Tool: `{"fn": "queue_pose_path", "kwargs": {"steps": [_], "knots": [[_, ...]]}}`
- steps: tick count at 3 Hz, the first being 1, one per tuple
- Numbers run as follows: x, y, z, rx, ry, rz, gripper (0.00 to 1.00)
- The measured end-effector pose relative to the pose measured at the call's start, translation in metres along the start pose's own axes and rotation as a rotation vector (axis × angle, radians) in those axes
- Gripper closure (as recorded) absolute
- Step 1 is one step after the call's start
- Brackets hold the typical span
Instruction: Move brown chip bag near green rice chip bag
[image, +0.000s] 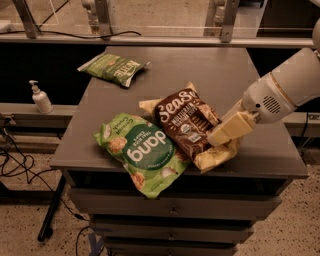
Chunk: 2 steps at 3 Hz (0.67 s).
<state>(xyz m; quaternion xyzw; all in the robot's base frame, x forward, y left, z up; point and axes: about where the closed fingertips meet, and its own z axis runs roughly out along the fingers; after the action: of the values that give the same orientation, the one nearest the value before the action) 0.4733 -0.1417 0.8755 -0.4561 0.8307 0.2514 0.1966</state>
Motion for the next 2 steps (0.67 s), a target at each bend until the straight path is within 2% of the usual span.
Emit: {"fn": "queue_pose_path", "kwargs": {"steps": [1, 2], "knots": [[0.0018, 0.001, 0.0007, 0.002, -0.001, 0.005, 0.0], [-0.0003, -0.0059, -0.0067, 0.029, -0.007, -0.02, 0.0]]}}
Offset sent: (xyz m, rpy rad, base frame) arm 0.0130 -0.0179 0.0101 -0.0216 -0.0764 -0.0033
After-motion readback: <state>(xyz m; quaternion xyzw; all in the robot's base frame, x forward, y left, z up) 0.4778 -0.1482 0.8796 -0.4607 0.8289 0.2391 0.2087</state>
